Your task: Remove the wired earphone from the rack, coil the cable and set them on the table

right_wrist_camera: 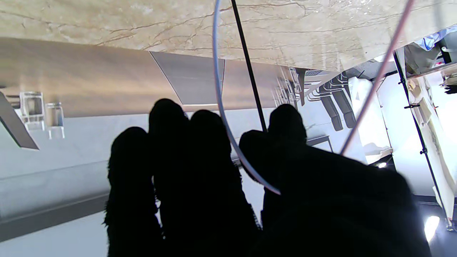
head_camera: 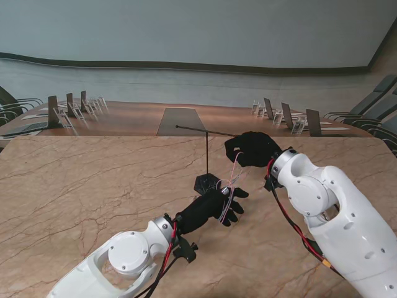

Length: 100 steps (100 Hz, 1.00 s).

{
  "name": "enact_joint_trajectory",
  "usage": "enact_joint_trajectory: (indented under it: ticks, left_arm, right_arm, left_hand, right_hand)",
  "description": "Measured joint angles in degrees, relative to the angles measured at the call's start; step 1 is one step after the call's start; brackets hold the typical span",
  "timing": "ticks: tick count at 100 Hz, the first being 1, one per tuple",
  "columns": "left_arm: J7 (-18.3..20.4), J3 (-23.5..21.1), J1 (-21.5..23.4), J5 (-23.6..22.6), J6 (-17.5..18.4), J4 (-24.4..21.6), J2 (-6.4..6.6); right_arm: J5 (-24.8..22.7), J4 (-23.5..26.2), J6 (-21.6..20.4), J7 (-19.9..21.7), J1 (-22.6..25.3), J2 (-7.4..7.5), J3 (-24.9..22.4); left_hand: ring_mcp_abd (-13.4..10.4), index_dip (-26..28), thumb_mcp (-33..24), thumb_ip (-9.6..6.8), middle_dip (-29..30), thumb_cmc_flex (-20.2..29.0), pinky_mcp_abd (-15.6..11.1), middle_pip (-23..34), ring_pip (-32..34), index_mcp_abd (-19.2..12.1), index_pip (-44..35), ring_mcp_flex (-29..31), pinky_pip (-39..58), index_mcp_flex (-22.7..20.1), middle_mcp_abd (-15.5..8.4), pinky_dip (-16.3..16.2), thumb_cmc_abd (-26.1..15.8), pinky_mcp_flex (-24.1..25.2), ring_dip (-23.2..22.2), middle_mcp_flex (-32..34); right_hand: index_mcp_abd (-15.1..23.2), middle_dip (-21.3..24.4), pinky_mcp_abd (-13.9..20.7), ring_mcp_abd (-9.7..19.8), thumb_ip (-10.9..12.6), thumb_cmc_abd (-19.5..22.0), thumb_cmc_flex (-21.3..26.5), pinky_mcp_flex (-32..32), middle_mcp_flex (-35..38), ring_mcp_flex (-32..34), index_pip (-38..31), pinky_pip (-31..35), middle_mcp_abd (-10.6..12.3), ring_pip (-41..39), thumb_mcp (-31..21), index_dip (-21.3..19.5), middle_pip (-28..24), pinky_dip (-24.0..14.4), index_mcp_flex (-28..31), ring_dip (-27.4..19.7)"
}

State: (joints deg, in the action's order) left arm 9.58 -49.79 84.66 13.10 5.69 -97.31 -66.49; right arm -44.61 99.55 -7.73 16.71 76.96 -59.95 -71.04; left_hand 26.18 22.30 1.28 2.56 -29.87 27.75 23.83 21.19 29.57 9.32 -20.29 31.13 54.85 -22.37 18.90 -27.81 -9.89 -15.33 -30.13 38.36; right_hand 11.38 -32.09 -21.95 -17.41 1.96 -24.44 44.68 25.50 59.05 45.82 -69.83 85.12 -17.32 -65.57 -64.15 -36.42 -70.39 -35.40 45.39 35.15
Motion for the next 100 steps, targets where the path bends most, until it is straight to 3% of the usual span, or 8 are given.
enact_joint_trajectory:
  ticks: [37, 67, 100]
  left_arm:
    - [-0.26, 0.32, -1.20, -0.48, -0.77, 1.71, -0.43]
    - [-1.05, 0.28, -1.85, -0.97, -1.40, 2.69, -0.72]
    - [-1.78, 0.31, -2.39, -1.68, -1.45, 3.01, -0.94]
  right_arm:
    - [0.01, 5.22, -3.45, 2.80, 2.47, 0.54, -3.44]
    - [-0.59, 11.97, -6.06, 6.31, 6.17, 1.16, -6.83]
    - [-0.54, 18.96, -7.81, 9.87, 11.70, 1.81, -10.78]
  left_hand:
    - [0.00, 0.01, -0.01, 0.00, 0.57, -0.01, -0.02, -0.70, -0.22, 0.00, 0.00, -0.59, -0.04, 0.00, 0.00, 0.00, 0.00, 1.71, 1.11, 0.00]
    - [0.00, 0.01, -0.01, 0.00, 0.63, -0.01, -0.02, -1.36, -0.33, 0.00, 0.00, -2.02, -0.61, 0.00, 0.00, 0.00, 0.00, 2.59, 1.30, -0.01]
    - [0.00, 0.01, -0.01, 0.00, 0.65, -0.01, -0.10, -1.39, -0.33, 0.00, 0.00, -2.02, -0.61, -0.07, 0.00, 0.00, 0.00, 2.86, 1.30, -0.01]
  right_hand:
    - [0.44, -0.02, -0.56, 0.07, 0.00, -1.77, -1.27, 2.27, 2.18, 2.23, -0.14, 0.23, 0.41, -0.01, -2.84, 1.27, -0.05, -0.46, 0.95, 0.00]
    - [0.20, -0.67, -2.88, -0.25, 0.00, -7.41, -3.34, 6.74, 6.96, 6.82, -0.17, 1.37, 0.99, -0.07, -10.16, 2.86, 0.03, -0.58, 5.17, 0.01]
    - [-0.50, -1.46, -4.36, -0.50, 0.00, -10.81, -3.96, 9.03, 9.37, 9.14, 1.20, 2.30, 1.39, -0.58, -13.45, 3.16, 0.11, -0.60, 8.02, 0.01]
